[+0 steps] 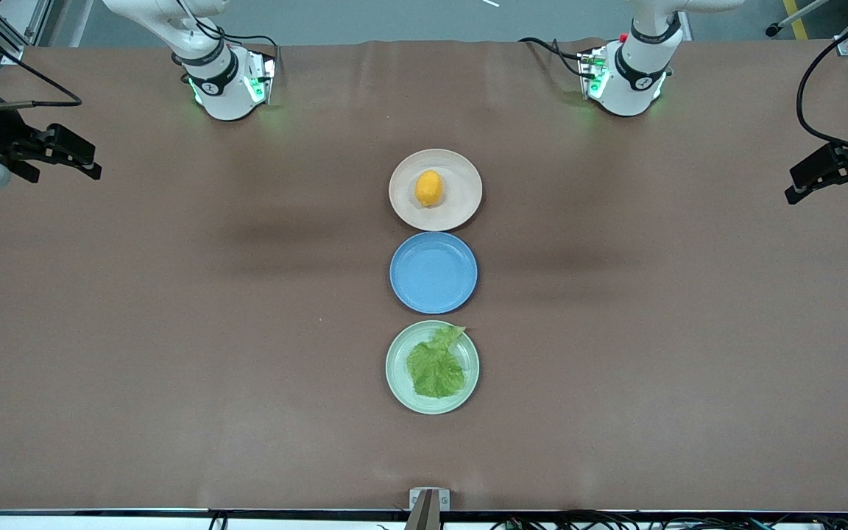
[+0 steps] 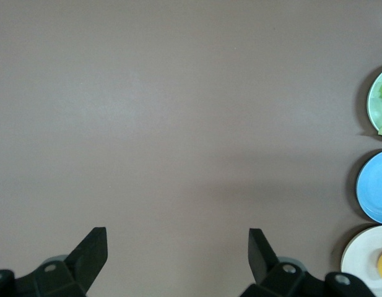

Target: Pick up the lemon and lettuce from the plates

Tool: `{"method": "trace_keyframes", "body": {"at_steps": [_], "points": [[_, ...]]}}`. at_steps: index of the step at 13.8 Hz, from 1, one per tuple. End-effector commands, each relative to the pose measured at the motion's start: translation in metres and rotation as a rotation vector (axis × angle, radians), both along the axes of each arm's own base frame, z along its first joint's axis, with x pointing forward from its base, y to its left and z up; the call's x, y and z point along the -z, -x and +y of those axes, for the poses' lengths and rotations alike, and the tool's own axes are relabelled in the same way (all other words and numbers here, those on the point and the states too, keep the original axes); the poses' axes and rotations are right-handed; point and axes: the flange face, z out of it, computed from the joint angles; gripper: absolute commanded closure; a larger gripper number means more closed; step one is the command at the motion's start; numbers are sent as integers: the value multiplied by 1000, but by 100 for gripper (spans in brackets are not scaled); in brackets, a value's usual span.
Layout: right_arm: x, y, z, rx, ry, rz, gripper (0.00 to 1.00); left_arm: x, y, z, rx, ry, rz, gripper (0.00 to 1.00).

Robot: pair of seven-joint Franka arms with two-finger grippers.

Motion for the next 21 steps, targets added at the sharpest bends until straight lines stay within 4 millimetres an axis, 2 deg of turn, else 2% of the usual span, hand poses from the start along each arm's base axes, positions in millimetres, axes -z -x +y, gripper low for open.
{"method": "trace_keyframes", "body": {"at_steps": [1,5,6,7,8,9,10,11,13,16,18,20,21], "points": [[-1,4,-3,2,-16,2,0,-4,3,-3,-8,13,29,0],[-1,4,-6,8,-16,5,0,-2,1,-11,-1,22,32,0],[-2,4,-7,11,-16,3,0,4,-2,-16,12,21,44,0],[-5,3,-10,17,-18,-5,0,15,-8,-33,34,34,63,0],[-6,3,-13,24,-18,-8,0,26,-14,-56,48,85,80,0],[-7,3,-13,22,-18,-9,0,47,-25,-73,27,134,114,0],[-7,2,-11,19,-16,-9,0,69,-35,-103,11,150,142,0],[-8,0,-11,19,-16,-12,0,79,-43,-132,-10,149,142,0],[-1,-6,-11,10,-16,-7,0,115,-64,-194,-71,148,147,0],[37,-42,-17,20,-16,1,0,176,-94,-271,-160,168,114,0],[77,-68,-11,2,5,53,0,220,-104,-310,-225,201,60,0],[98,-67,6,4,-9,97,0,260,-109,-348,-289,248,-9,0],[102,-66,17,47,-24,107,0,274,-116,-357,-336,294,-68,0]]}}
